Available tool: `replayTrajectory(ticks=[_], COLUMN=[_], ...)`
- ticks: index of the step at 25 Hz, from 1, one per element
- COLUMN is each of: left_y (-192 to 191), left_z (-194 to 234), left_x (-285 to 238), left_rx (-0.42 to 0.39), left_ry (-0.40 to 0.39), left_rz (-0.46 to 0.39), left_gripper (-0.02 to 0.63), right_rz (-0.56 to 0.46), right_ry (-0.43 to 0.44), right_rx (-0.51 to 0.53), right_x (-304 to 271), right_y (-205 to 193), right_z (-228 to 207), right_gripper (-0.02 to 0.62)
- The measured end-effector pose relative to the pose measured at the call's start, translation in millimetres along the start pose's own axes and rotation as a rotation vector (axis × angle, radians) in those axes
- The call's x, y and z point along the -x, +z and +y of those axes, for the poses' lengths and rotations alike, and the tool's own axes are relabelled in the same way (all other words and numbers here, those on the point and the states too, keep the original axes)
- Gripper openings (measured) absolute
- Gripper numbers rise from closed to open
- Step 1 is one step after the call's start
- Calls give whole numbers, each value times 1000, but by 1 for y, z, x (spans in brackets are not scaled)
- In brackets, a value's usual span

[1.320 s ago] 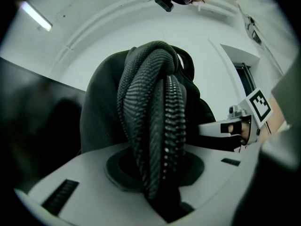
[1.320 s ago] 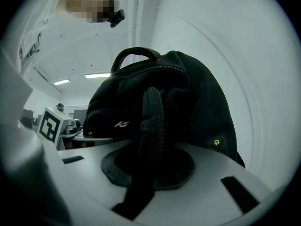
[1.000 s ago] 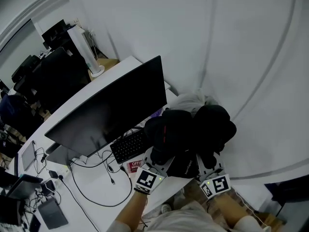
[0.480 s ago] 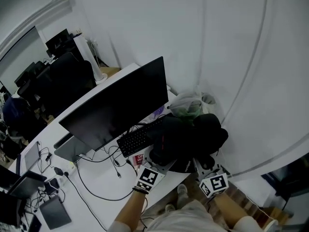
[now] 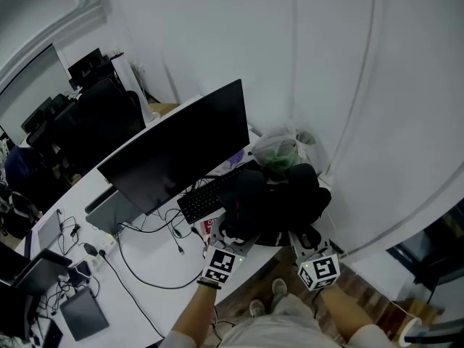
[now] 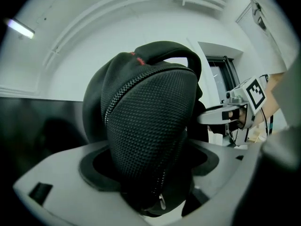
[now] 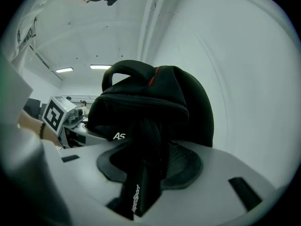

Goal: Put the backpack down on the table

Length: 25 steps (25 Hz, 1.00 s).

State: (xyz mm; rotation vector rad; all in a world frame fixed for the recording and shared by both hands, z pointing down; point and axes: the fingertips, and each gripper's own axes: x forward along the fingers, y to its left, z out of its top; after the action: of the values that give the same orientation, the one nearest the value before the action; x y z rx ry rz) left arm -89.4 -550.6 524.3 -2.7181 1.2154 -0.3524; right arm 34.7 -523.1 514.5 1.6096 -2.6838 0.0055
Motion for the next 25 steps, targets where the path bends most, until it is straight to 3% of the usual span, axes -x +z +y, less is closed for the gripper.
replayTrajectory(ticks=[13,20,25], left_y=[-14,-14,-15], left_z=[-30,-48,-49], left_x=[40,73,97], left_rx=[-47,-13,-9], left_ry=[25,8,72], left_rz=[98,110,117], left_gripper=[372,372,371], right_rz=[58,87,92], right_ry=[22,52,28], right_rx=[46,45,115], right_x=[41,66,82], right_y=[-17,-20,-20], right_z=[17,24,27], right_gripper=[138,137,132])
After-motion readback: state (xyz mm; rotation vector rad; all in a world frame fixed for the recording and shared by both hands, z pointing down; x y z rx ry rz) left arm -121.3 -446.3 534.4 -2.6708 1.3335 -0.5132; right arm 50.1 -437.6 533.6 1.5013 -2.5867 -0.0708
